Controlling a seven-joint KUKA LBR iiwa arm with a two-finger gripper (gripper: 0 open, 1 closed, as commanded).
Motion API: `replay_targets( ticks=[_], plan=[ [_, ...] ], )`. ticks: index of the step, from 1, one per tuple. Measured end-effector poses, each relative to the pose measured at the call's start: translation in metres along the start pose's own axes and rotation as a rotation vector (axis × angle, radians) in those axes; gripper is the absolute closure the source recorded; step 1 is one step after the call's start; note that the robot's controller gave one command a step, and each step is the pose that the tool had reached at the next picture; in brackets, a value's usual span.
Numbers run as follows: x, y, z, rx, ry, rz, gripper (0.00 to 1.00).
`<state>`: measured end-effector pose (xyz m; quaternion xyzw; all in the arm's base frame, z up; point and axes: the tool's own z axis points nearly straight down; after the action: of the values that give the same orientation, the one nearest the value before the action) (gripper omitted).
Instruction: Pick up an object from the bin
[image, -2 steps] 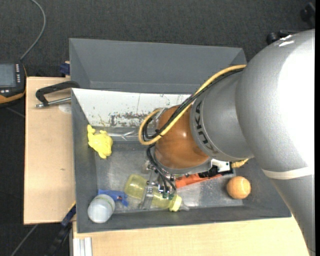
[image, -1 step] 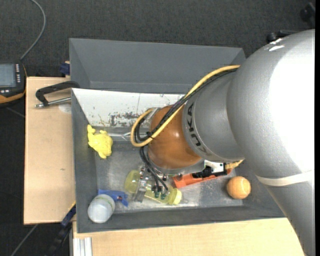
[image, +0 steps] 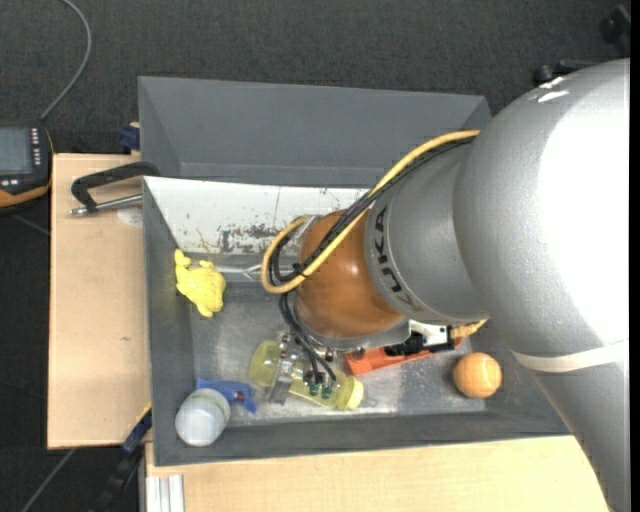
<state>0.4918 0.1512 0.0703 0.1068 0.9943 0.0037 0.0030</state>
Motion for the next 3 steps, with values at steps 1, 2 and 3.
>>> replay_targets(
  ticks=[1, 2, 3],
  plan=[
    [0.001, 0.0, -0.004, 0.0, 0.001, 0.0, 1.0],
    [0.0, 0.0, -0.012, -0.002, -0.002, 0.0, 1.0],
    [-0.001, 0.001, -0.018, -0.003, -0.004, 0.0, 1.0]
  ],
)
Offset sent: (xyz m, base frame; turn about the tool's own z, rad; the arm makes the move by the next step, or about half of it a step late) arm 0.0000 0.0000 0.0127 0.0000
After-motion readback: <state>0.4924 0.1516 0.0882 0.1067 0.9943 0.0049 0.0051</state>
